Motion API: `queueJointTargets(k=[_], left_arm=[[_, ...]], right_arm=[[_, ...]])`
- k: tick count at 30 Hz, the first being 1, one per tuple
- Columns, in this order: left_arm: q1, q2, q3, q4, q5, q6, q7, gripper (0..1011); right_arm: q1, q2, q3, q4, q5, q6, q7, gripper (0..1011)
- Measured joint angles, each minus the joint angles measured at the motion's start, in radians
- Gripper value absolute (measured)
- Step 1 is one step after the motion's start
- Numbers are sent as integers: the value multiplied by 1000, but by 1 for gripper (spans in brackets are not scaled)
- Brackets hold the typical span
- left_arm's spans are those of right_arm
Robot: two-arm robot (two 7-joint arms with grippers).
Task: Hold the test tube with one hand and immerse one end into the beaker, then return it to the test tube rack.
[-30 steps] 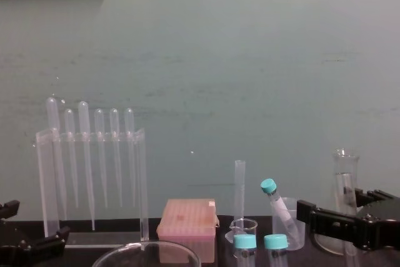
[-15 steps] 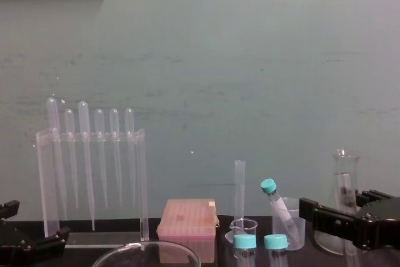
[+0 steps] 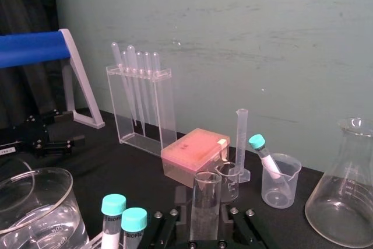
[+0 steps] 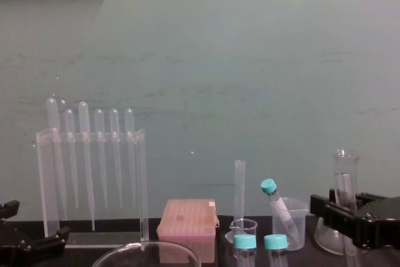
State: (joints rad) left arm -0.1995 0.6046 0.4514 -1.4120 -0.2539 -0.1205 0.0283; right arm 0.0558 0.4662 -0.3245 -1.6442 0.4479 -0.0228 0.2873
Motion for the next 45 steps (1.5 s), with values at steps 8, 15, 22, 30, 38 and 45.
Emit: queueJointTargets(k=[8, 15, 22, 30, 38, 45], left_arm=[[0, 0, 0, 0, 0, 0, 0, 1000], [0, 0, 0, 0, 0, 0, 0, 1000], [0, 0, 0, 0, 0, 0, 0, 1000], [0, 0, 0, 0, 0, 0, 0, 1000], [0, 0, 0, 0, 0, 0, 0, 1000], [0, 0, 0, 0, 0, 0, 0, 1000]], right_arm=[[0, 0, 0, 0, 0, 0, 0, 224], [0, 0, 0, 0, 0, 0, 0, 224], [-5, -24, 25, 7, 27, -31, 57, 224], [-6, -37, 40, -2, 64, -59, 121, 224], [-9, -24, 47, -58, 43, -101, 140, 224], [-9, -10, 71, -108, 17, -146, 152, 224]])
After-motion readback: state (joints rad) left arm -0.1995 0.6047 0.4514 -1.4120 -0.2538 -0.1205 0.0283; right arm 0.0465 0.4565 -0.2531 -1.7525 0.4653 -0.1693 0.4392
